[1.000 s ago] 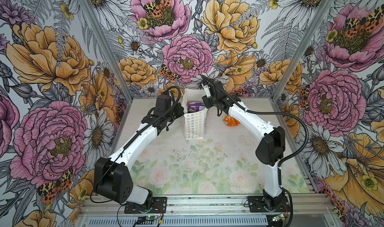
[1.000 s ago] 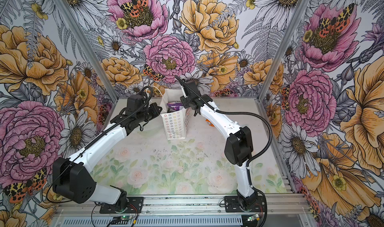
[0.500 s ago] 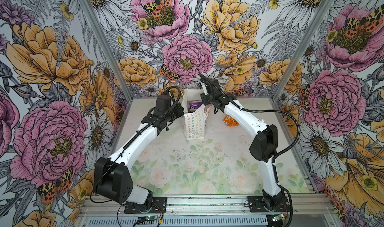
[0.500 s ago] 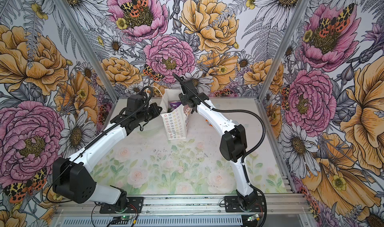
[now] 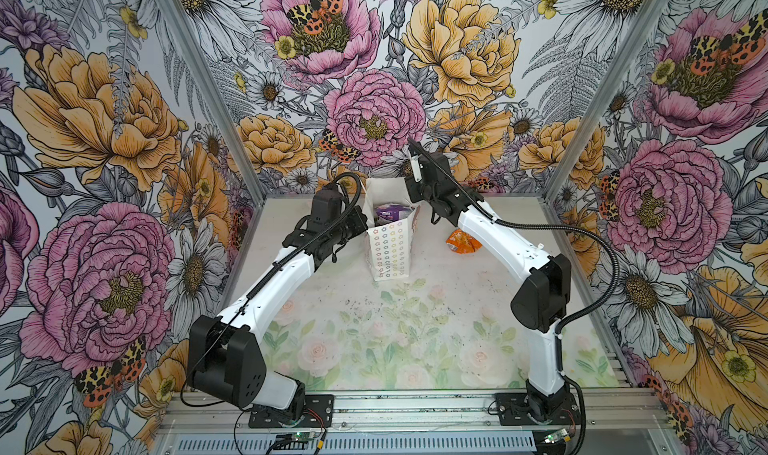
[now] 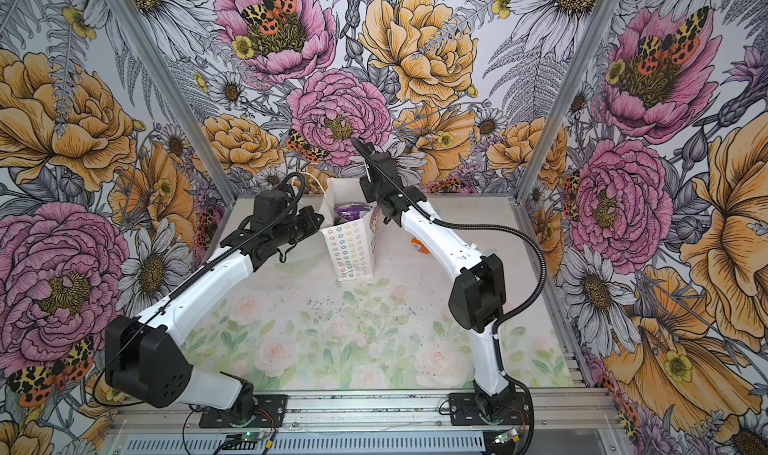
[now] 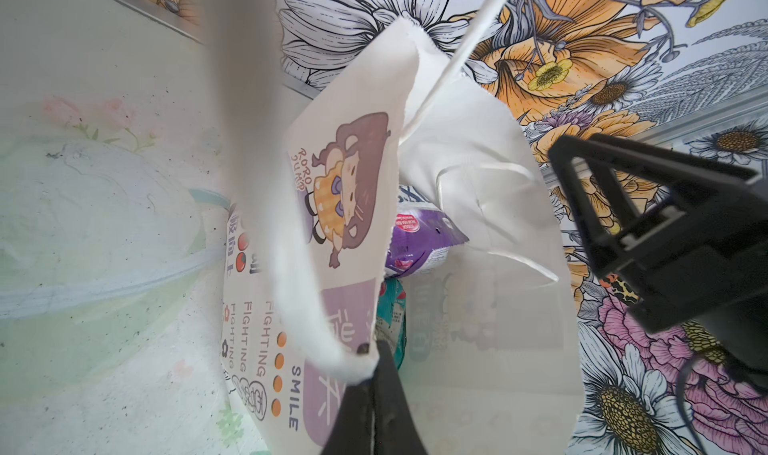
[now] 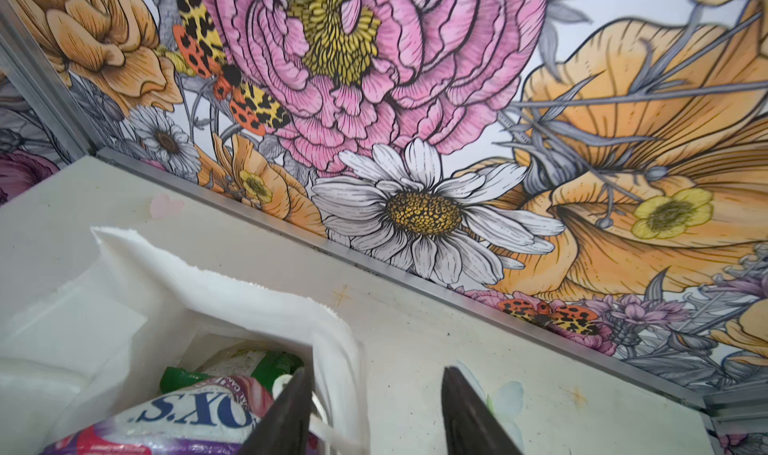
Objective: Place the snacks into the paper bag
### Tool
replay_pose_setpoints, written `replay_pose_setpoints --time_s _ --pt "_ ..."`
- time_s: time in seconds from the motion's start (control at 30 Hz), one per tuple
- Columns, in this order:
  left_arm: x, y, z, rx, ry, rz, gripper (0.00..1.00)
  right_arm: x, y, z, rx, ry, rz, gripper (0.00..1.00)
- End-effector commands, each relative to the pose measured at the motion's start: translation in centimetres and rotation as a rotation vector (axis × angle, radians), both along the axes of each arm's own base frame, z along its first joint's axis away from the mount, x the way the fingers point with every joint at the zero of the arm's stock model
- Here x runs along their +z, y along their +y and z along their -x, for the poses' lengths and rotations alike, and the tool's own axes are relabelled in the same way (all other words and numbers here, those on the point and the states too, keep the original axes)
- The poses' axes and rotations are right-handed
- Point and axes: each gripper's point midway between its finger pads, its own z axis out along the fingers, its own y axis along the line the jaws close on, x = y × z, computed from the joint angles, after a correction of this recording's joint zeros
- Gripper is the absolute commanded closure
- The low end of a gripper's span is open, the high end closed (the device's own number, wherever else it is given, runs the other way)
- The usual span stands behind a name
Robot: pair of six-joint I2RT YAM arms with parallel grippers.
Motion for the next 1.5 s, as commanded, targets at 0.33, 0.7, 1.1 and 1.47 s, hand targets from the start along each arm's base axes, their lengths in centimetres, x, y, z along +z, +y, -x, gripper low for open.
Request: replay_pose_setpoints --time_s 0.33,0.7,1.1,1.47 --pt "-1.5 0.3 0.3 -0.008 0.037 -0.013 1.00 6.8 -2.6 3.6 -0.010 -0.083 -0.114 0.54" --pt "-0.1 -0.8 -0.1 -0.035 0.011 0.008 1.00 3.6 -5.9 6.8 0.014 0.195 -0.244 0.51" --pt "0.3 -1.9 -0.4 -0.060 0.006 0.008 1.00 -5.4 -14.4 8.2 -0.291 0.472 -0.337 0.32" --pt "-0.4 -1.8 -0.4 -0.056 0.017 0.002 1.00 -17.3 -19.4 7.0 -0.526 0.781 -0.506 0.27"
